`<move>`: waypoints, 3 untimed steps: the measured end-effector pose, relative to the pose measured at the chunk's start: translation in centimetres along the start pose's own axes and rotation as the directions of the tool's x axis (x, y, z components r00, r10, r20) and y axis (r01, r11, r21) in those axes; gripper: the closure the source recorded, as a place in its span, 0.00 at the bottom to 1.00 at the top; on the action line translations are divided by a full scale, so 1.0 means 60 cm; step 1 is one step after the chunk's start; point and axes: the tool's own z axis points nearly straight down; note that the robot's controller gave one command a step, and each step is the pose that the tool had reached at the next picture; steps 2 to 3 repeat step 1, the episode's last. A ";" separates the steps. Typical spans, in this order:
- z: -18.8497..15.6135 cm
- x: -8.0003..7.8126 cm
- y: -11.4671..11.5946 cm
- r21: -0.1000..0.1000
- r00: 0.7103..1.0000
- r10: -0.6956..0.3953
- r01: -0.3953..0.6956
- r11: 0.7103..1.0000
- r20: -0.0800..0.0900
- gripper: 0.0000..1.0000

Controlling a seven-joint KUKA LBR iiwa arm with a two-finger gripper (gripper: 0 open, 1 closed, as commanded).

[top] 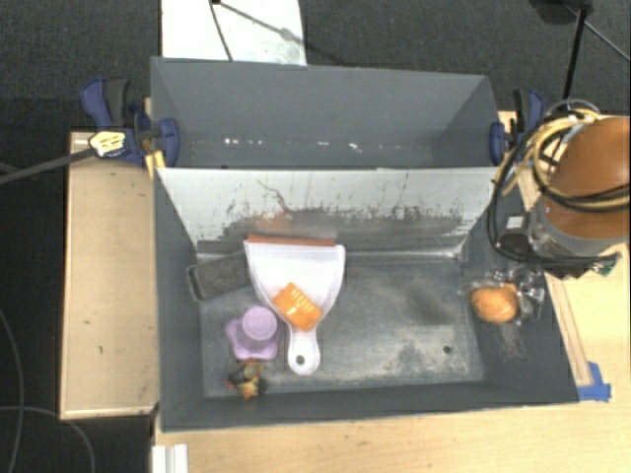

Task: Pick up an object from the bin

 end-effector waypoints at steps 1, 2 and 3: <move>-0.081 0.008 0.010 -0.006 1.000 -0.018 0.018 1.000 -0.001 1.00; -0.081 0.008 0.010 -0.006 1.000 -0.018 0.018 1.000 -0.001 1.00; -0.081 0.008 0.010 -0.006 1.000 -0.018 0.018 1.000 -0.001 1.00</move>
Offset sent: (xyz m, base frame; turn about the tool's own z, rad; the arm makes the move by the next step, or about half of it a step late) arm 0.0237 0.0037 0.1357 -0.0291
